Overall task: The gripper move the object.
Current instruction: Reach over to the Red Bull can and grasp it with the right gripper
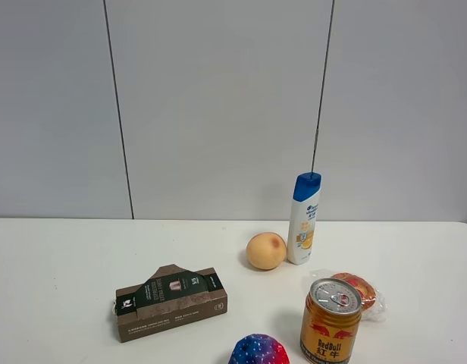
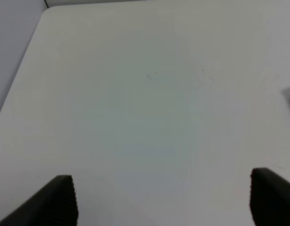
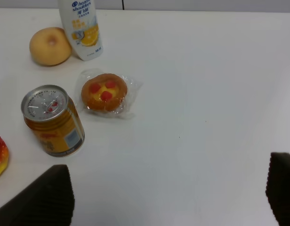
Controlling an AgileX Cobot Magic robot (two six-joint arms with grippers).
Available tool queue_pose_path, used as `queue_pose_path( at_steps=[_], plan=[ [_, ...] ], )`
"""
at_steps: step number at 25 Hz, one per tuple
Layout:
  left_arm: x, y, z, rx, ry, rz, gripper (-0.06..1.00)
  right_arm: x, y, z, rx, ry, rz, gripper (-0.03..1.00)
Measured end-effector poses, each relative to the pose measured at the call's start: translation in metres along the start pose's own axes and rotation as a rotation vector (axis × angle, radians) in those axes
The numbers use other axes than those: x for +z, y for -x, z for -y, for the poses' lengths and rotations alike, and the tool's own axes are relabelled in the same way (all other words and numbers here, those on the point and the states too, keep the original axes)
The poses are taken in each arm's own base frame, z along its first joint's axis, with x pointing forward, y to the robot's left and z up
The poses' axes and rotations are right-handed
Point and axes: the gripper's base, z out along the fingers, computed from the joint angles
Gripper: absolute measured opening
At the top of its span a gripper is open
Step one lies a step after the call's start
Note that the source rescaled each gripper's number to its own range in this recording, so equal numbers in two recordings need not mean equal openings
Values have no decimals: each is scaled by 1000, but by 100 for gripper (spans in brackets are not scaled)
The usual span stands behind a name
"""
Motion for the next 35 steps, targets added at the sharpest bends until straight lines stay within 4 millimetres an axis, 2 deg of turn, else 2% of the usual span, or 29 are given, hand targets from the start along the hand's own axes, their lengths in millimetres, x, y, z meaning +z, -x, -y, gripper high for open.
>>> queue_pose_path(
  at_steps=[1,11,15,19,23,26,30,35],
  plan=[
    [0,0,0,0,0,0,100,0,0,0,0,0,0,53],
    [0,0,0,0,0,0,100,-4,4,-3,2,34,21,53],
    [0,0,0,0,0,0,100,-18,36,-14,-22,156,107,53],
    [0,0,0,0,0,0,100,-14,81,-20,-59,281,75,53],
    [0,0,0,0,0,0,100,11,124,-23,-56,399,7,53],
    [0,0,0,0,0,0,100,38,141,-23,-18,461,-75,53],
    [0,0,0,0,0,0,100,67,146,-22,-33,493,-167,53],
    [0,0,0,0,0,0,100,69,141,-24,-62,540,-239,53]
  ],
)
